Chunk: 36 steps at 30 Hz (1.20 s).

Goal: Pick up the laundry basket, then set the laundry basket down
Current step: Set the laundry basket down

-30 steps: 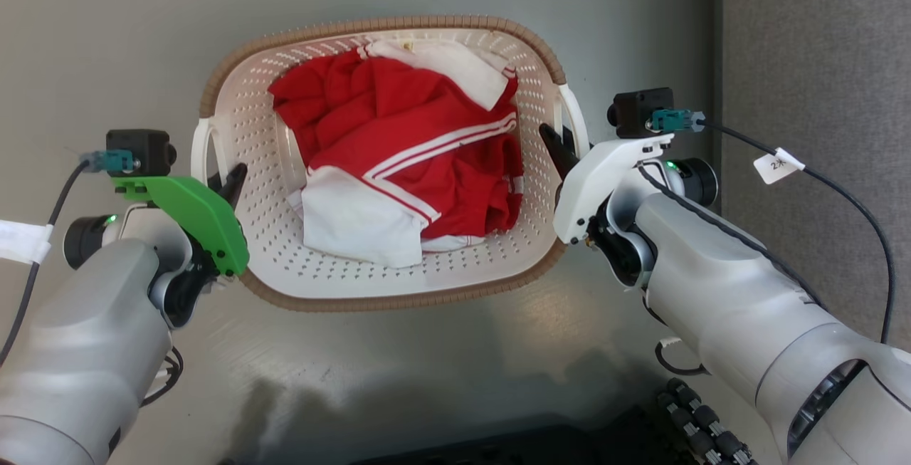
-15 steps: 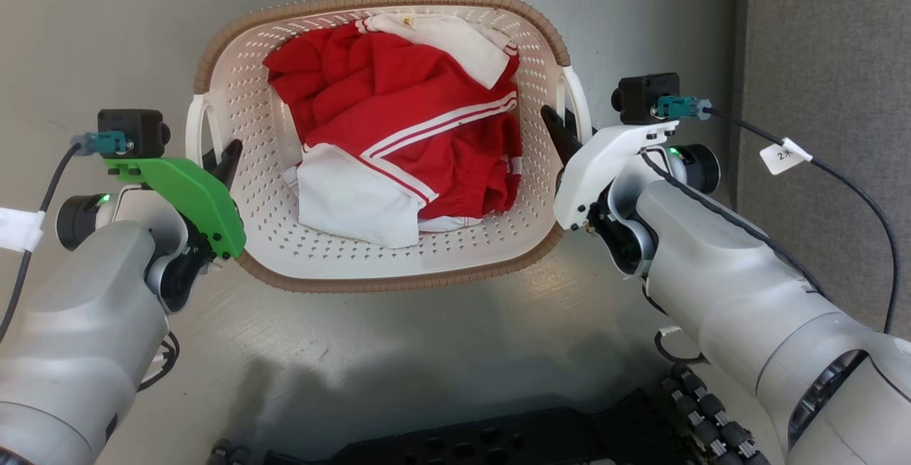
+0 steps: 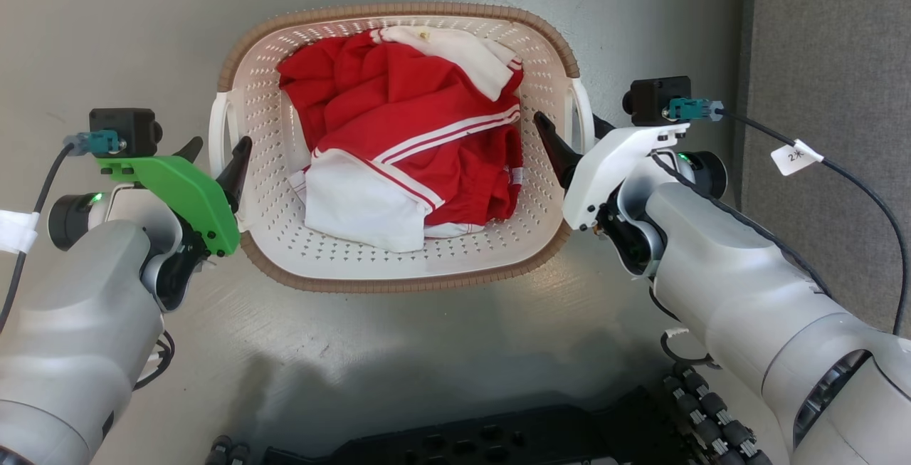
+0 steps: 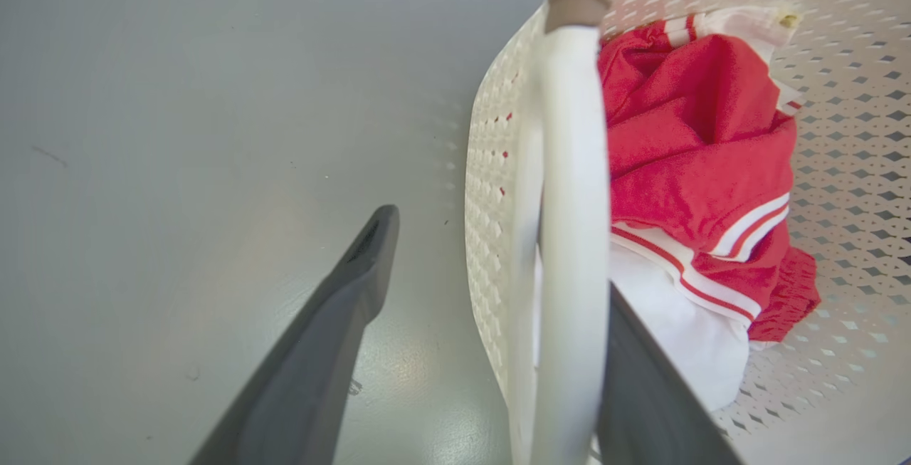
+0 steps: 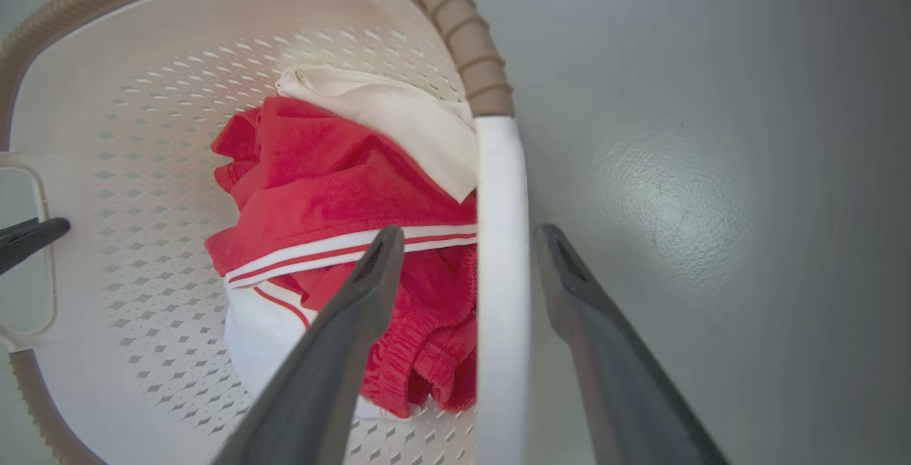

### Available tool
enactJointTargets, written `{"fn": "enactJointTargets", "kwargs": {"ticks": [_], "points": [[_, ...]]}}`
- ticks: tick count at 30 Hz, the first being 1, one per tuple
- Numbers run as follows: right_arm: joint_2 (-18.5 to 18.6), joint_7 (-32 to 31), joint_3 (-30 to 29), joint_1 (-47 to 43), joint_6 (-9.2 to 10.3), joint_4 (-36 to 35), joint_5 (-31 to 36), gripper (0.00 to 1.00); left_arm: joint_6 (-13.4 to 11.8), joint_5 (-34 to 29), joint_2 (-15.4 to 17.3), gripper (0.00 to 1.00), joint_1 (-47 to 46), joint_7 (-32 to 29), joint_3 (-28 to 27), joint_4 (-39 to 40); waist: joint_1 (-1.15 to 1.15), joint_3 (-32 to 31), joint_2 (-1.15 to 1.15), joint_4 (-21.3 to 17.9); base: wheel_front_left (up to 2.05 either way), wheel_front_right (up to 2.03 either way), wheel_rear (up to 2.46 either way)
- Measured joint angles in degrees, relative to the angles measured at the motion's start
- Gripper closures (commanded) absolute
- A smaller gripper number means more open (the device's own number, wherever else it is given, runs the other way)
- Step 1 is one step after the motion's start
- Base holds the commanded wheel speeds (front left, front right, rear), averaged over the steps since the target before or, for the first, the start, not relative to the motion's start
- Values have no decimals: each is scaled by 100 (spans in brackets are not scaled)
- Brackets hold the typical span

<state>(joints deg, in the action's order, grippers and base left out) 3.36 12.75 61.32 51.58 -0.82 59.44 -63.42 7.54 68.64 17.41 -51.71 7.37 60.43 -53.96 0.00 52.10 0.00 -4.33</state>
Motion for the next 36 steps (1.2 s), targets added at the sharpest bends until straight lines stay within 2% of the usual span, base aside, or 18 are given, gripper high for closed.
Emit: {"fn": "enactJointTargets", "kwargs": {"ticks": [18,32,36], "points": [[8,-18,196,-8,0,30,-165,0,0,129,-4,0,9,60,165,-86,0,-243,0,-21,0,0,0],[4,35,229,-76,-123,29,-405,0,0,178,-1,0,298,447,285,10,0,-1049,0,-130,0,0,0],[4,85,224,-138,-220,22,-409,0,0,179,-3,0,309,539,277,140,0,-1353,0,-165,0,0,0]]}}
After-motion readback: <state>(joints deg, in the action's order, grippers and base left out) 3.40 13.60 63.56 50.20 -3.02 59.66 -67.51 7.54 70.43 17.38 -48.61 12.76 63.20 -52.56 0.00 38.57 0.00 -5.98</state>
